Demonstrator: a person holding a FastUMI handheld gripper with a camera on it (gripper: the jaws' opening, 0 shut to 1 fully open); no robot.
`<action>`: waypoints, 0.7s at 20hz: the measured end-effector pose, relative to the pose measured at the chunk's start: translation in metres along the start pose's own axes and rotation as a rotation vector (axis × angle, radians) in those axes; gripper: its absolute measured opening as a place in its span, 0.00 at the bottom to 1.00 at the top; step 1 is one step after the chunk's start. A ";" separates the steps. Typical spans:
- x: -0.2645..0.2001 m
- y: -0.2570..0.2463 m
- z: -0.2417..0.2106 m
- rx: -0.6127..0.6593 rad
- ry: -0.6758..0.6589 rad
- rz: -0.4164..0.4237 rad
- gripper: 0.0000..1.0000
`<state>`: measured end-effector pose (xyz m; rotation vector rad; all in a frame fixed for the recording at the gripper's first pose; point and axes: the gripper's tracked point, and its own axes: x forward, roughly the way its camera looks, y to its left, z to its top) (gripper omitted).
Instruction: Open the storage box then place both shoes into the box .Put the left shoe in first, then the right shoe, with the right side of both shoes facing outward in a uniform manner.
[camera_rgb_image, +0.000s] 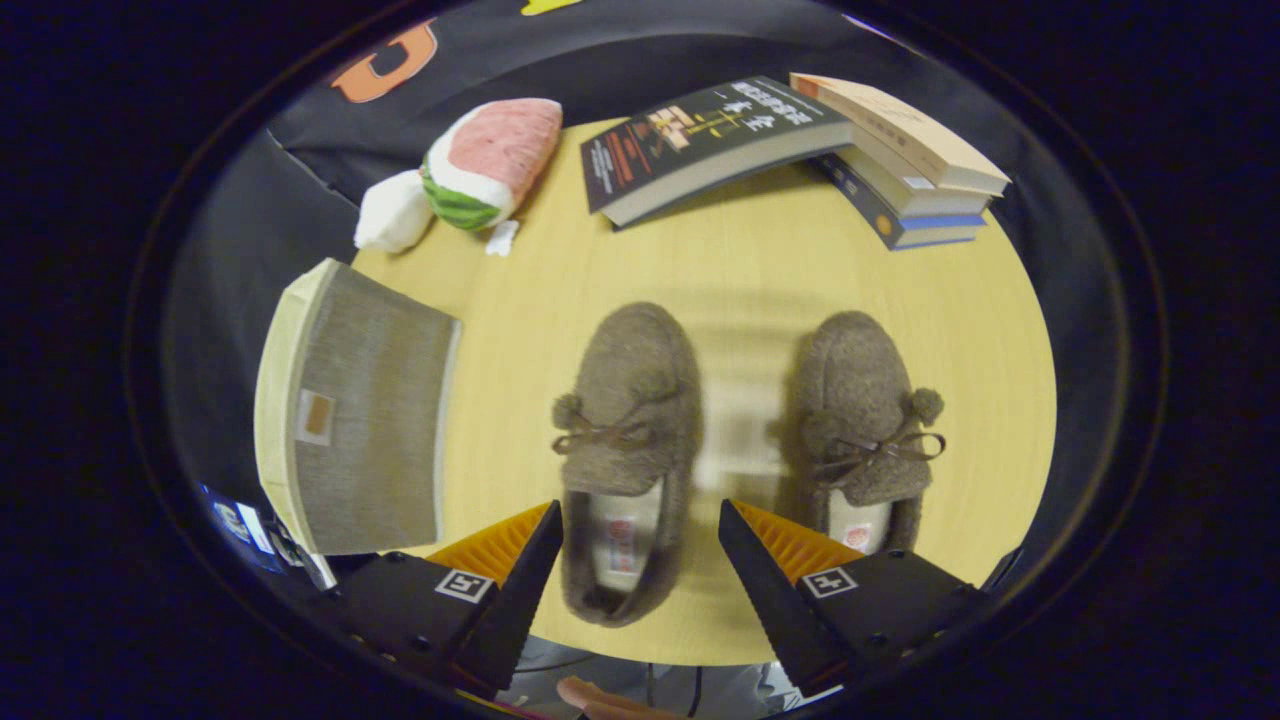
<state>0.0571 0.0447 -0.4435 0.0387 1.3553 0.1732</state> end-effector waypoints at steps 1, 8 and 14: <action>0.007 -0.007 -0.004 0.005 0.012 -0.014 0.96; 0.034 -0.026 -0.010 -0.017 -0.006 -0.068 0.78; 0.041 -0.002 -0.013 -0.001 0.021 0.028 0.18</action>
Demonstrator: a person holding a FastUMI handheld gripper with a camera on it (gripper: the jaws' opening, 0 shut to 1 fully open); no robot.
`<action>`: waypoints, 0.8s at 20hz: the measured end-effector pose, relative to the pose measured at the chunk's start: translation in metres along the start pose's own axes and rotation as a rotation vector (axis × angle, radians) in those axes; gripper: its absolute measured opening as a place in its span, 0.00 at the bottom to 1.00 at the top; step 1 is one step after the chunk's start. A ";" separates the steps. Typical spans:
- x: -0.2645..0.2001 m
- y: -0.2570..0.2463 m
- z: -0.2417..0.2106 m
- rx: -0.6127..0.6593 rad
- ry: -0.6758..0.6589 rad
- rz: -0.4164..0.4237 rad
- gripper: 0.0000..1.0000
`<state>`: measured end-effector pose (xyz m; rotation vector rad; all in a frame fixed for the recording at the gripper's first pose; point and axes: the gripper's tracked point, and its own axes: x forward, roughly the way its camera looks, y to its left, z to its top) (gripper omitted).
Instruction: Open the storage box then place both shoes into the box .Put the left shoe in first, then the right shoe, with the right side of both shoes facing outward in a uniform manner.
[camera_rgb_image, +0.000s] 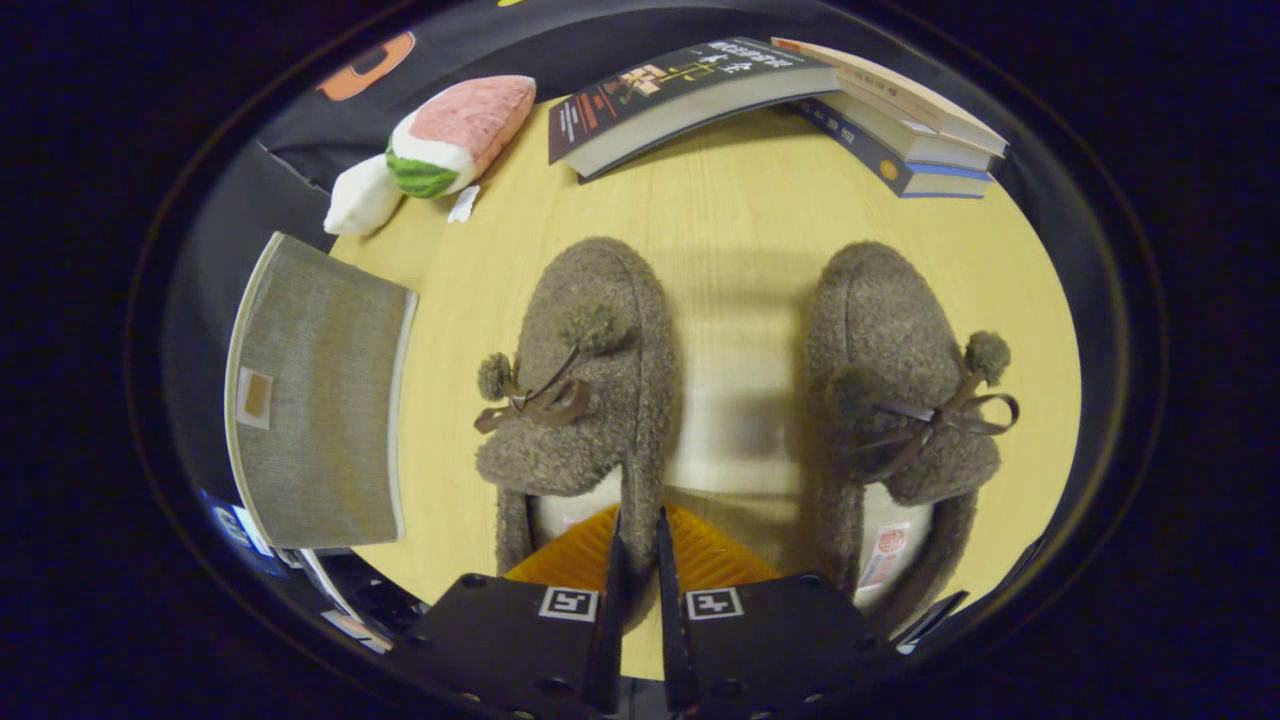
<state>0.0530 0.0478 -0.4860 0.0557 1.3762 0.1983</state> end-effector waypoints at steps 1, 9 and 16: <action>0.000 0.000 0.000 0.003 0.000 0.001 0.17; -0.031 0.000 -0.005 0.036 -0.001 0.019 0.02; -0.103 0.040 0.002 0.046 -0.061 0.119 0.02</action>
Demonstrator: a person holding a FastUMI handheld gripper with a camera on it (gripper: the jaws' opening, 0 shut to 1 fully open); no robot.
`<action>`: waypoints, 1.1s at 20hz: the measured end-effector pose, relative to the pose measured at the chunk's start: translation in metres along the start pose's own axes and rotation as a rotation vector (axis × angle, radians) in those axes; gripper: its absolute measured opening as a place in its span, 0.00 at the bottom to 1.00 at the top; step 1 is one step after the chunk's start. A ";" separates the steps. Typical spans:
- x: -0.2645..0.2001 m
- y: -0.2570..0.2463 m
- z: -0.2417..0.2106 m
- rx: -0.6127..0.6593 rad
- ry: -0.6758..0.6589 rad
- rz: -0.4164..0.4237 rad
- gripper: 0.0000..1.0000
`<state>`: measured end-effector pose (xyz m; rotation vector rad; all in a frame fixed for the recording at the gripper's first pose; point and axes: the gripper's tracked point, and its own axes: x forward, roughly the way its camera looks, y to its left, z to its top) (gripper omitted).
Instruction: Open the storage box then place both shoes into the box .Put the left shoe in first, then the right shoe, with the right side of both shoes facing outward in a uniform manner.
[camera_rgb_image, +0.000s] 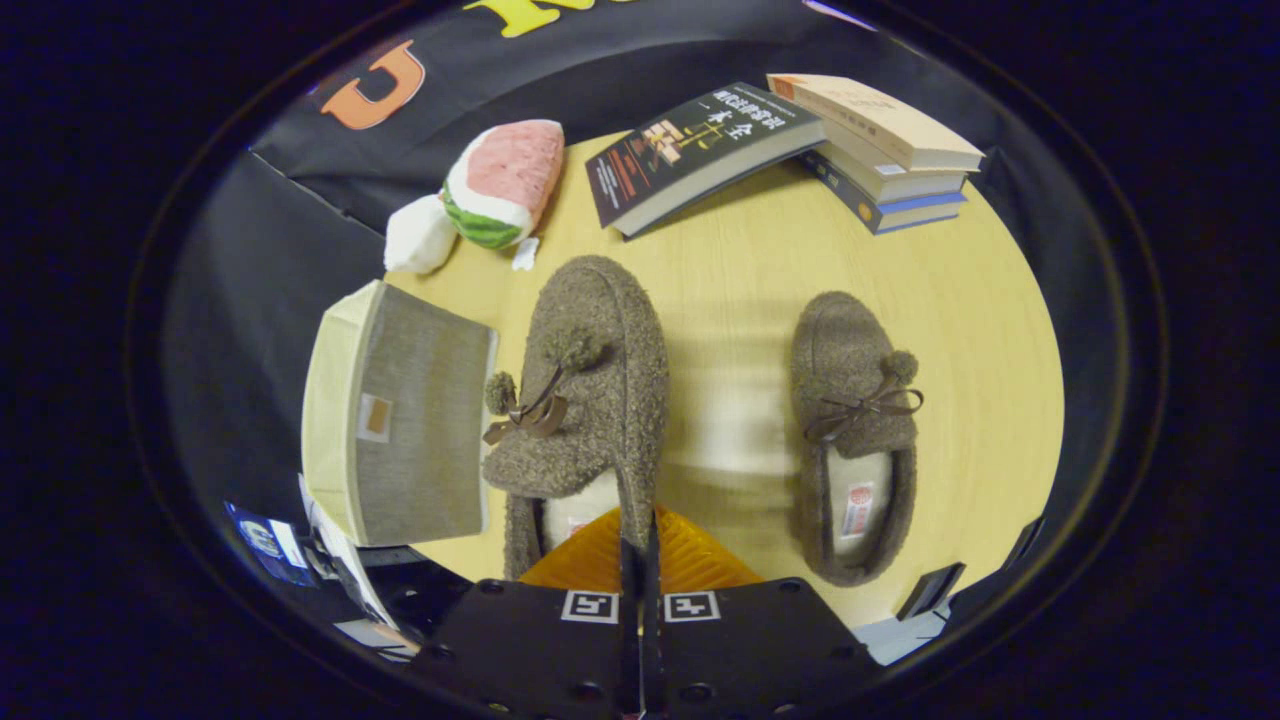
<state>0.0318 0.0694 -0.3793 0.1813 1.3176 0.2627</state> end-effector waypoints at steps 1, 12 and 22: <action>-0.009 0.011 -0.001 -0.006 -0.003 0.014 0.02; -0.054 0.189 0.008 -0.124 -0.037 0.148 0.02; 0.068 0.294 -0.003 -0.043 0.132 0.009 0.02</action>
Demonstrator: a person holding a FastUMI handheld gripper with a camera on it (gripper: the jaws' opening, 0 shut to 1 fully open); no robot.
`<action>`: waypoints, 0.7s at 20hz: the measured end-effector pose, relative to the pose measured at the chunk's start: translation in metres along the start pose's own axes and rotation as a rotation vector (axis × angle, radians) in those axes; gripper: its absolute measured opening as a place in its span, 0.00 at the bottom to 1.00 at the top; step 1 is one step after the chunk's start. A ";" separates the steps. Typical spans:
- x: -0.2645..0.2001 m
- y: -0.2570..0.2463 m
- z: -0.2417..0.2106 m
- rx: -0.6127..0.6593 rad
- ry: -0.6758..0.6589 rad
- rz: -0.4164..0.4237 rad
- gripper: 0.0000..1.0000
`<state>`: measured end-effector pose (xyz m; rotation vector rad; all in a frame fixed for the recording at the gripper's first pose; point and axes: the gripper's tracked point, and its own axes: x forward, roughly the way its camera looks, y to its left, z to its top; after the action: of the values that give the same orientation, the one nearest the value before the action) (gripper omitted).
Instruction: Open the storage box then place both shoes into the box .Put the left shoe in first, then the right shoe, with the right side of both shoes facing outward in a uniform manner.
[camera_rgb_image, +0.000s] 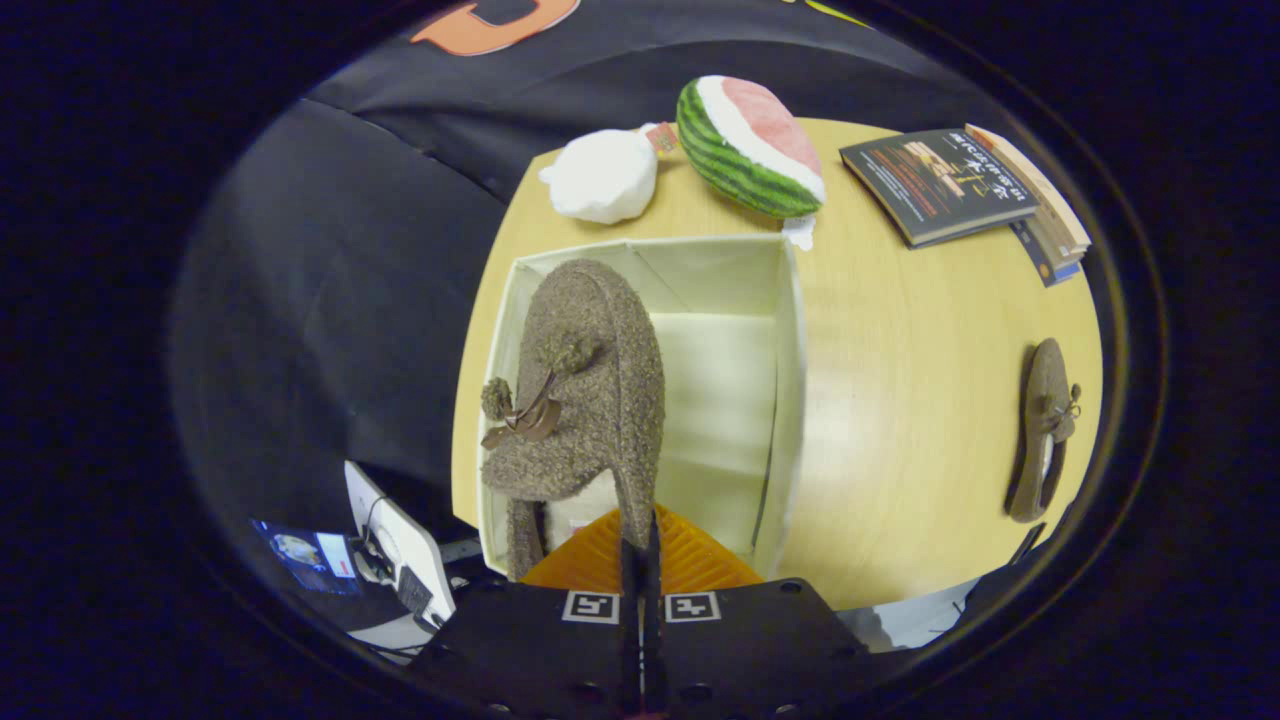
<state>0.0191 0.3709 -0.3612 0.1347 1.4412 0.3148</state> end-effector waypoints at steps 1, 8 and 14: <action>0.014 0.004 0.000 0.022 0.007 -0.028 0.02; 0.097 0.009 0.009 0.065 0.025 -0.171 0.02; 0.125 0.001 0.012 0.062 0.039 -0.192 0.10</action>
<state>0.0432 0.4097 -0.4779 0.0396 1.4904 0.1159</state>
